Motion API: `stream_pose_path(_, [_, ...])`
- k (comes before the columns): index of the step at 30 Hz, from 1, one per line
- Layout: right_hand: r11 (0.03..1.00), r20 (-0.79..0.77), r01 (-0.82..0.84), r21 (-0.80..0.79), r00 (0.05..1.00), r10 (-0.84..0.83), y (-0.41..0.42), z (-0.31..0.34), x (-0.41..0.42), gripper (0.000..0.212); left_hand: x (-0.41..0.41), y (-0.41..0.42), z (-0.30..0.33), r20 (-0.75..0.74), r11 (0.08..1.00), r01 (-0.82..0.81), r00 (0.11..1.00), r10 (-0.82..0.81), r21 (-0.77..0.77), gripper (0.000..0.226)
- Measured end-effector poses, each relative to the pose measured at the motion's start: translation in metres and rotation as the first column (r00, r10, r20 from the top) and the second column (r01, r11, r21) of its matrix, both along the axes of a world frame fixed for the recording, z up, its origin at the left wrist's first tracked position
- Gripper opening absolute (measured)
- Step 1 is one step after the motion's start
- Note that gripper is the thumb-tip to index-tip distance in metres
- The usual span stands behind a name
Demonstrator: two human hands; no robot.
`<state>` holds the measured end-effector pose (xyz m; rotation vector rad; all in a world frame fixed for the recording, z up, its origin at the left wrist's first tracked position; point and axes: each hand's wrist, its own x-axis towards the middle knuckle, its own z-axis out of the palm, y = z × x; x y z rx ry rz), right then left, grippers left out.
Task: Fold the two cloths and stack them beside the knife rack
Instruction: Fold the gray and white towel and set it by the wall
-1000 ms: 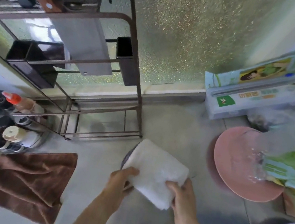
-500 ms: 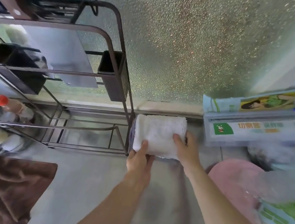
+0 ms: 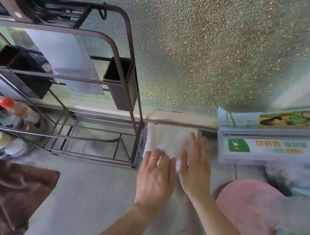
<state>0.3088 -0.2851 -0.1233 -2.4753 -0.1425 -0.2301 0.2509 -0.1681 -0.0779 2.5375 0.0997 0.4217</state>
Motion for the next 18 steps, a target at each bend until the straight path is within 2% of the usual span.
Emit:
stream_pose_path(1, [0.996,0.012,-0.049,-0.074,0.999,0.051,0.0,-0.002,0.002,0.054,0.012,0.003,-0.01,0.026,0.99,0.096,0.995,-0.1,0.105,0.015])
stream_pose_path(3, [0.971,-0.039,-0.144,-0.192,0.99,0.139,0.0,-0.005,0.005,0.056,0.032,0.011,-0.027,-0.128,0.964,0.182,0.979,-0.159,0.195,0.048])
stream_pose_path(5, [0.944,-0.107,-0.212,-0.252,0.976,0.191,-0.001,-0.013,0.005,0.059,0.041,0.021,-0.041,-0.234,0.935,0.199,0.963,-0.131,0.295,0.063])
stream_pose_path(7, [0.923,-0.143,-0.252,-0.29,0.965,0.219,-0.004,-0.024,0.003,0.061,0.043,0.028,-0.055,-0.292,0.897,0.216,0.951,-0.103,0.386,0.062])
stream_pose_path(14, [0.904,-0.199,-0.283,-0.32,0.953,0.228,-0.006,-0.045,0.005,0.063,0.042,0.03,-0.067,-0.395,0.927,0.175,0.918,-0.031,0.333,0.058])
stream_pose_path(18, [0.899,-0.235,-0.273,-0.343,0.951,0.199,0.0,-0.052,0.005,0.064,0.046,0.034,-0.069,-0.449,0.942,0.188,0.892,-0.046,0.278,0.057])
